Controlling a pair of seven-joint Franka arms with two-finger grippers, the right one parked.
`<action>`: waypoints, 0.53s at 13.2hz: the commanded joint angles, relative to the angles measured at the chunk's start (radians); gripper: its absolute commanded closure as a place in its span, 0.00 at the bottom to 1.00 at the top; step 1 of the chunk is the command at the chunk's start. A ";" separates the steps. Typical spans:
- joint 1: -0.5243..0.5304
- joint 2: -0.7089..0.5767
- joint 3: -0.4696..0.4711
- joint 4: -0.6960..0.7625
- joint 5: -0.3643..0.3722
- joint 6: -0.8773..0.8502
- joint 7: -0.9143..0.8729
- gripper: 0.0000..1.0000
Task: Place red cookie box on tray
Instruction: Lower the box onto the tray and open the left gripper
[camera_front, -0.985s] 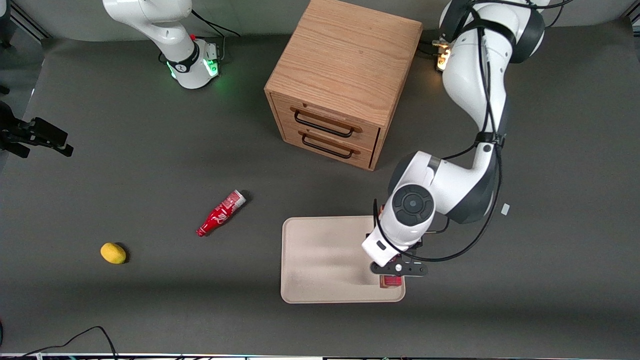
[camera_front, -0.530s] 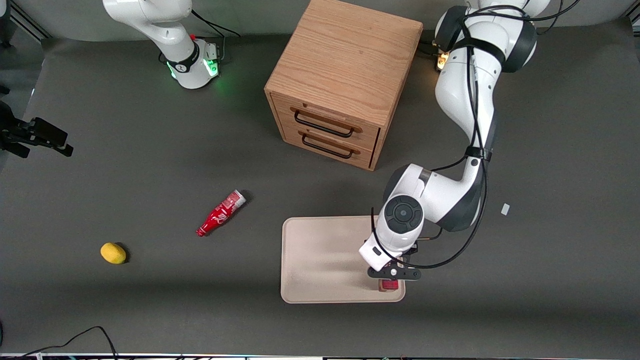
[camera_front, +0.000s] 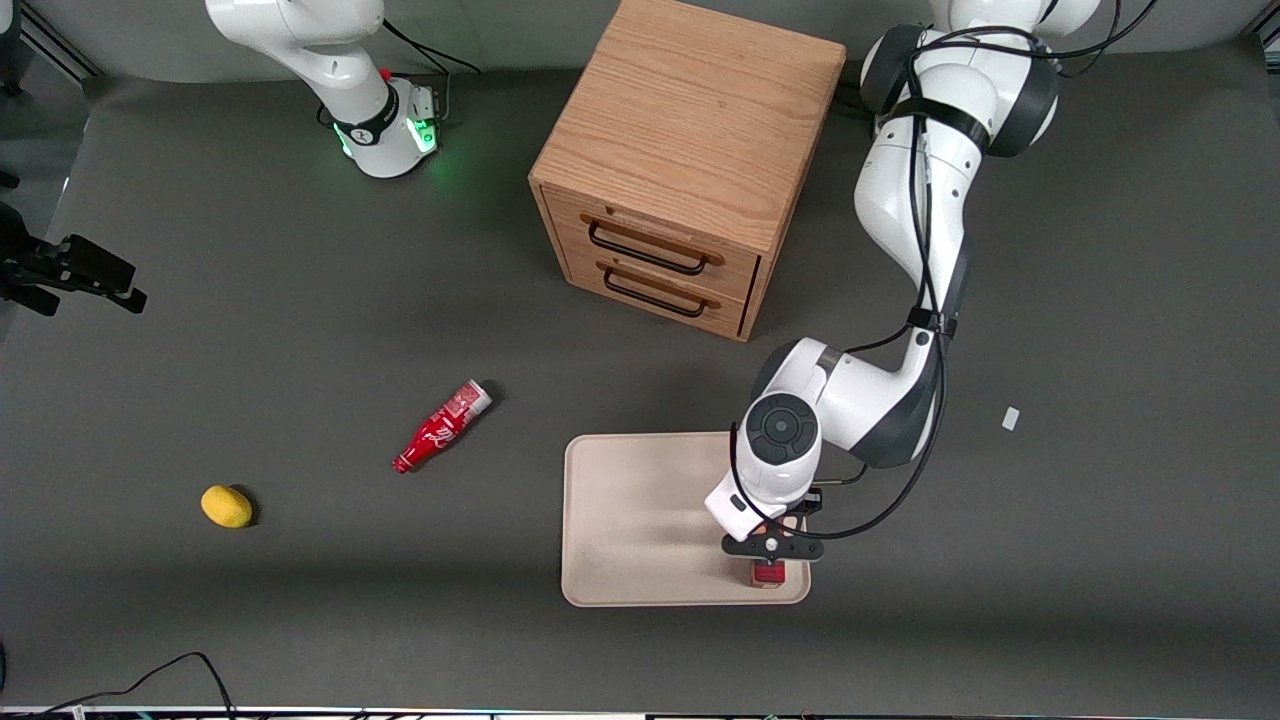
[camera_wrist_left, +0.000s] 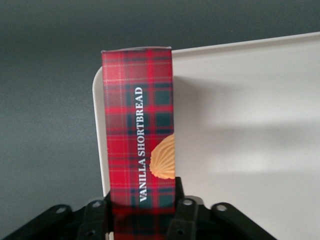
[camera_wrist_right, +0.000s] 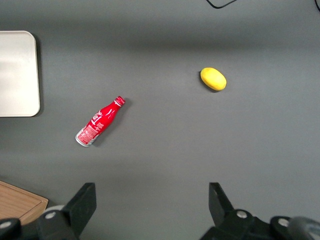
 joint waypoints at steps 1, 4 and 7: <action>-0.013 -0.003 0.014 -0.017 0.020 0.036 -0.031 0.00; -0.012 -0.006 0.014 -0.017 0.020 0.030 -0.031 0.00; -0.010 -0.033 0.012 -0.006 0.016 -0.033 -0.030 0.00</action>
